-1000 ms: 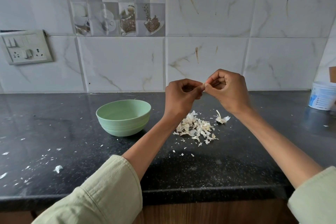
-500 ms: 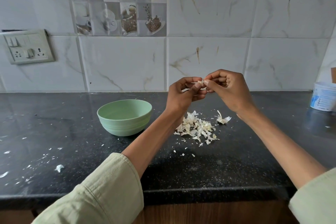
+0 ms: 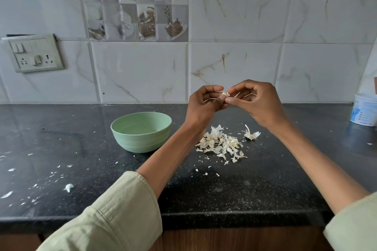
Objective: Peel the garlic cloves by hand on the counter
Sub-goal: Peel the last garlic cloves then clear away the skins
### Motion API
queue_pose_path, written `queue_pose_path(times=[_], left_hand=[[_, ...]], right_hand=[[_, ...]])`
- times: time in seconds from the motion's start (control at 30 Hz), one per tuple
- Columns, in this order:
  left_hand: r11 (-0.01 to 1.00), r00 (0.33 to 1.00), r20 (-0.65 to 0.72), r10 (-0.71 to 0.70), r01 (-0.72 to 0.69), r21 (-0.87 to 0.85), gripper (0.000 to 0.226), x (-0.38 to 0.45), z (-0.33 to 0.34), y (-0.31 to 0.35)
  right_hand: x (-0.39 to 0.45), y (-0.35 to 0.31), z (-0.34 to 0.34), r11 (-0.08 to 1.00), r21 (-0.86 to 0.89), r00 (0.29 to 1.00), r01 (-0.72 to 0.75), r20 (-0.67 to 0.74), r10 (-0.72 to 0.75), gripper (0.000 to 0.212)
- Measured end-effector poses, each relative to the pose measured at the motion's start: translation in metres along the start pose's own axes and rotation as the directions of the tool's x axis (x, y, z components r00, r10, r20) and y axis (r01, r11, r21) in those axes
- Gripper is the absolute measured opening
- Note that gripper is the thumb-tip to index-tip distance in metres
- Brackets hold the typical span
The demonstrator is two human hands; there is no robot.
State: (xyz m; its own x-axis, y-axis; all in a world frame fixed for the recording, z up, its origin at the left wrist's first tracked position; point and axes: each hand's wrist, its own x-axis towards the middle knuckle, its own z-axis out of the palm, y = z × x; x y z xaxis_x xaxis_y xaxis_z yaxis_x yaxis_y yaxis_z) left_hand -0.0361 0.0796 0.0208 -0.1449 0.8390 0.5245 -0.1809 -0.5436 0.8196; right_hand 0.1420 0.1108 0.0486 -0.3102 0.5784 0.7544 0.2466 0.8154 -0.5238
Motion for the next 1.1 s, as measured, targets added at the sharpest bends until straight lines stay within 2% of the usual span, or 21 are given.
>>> queue_pose_path(times=[0.1,0.43,0.93,1.1], left_hand=[[0.998,0.999,-0.01,0.042,-0.041,0.048,0.025,0.0005,-0.0011,-0.0004],[0.98,0.996,-0.022,0.092,-0.086,0.178,0.019,0.0005,-0.002,0.0017],[0.946,0.988,0.008,0.154,-0.15,0.289,0.015,-0.0011,0.0031,0.0029],[0.942,0.987,-0.004,0.159,-0.151,0.299,0.015,-0.0027,0.002,0.0042]], right_hand=[[-0.0004,0.0019,0.0011,0.999,-0.043,0.999,0.027,-0.033,-0.029,0.014],[-0.0005,0.0041,-0.001,0.999,-0.032,0.997,0.044,-0.069,-0.046,0.013],[0.0009,0.0053,0.0021,1.0,-0.003,0.998,-0.023,-0.065,0.023,0.01],[0.0007,0.0035,0.0018,0.999,-0.032,0.999,-0.002,-0.036,0.0,0.01]])
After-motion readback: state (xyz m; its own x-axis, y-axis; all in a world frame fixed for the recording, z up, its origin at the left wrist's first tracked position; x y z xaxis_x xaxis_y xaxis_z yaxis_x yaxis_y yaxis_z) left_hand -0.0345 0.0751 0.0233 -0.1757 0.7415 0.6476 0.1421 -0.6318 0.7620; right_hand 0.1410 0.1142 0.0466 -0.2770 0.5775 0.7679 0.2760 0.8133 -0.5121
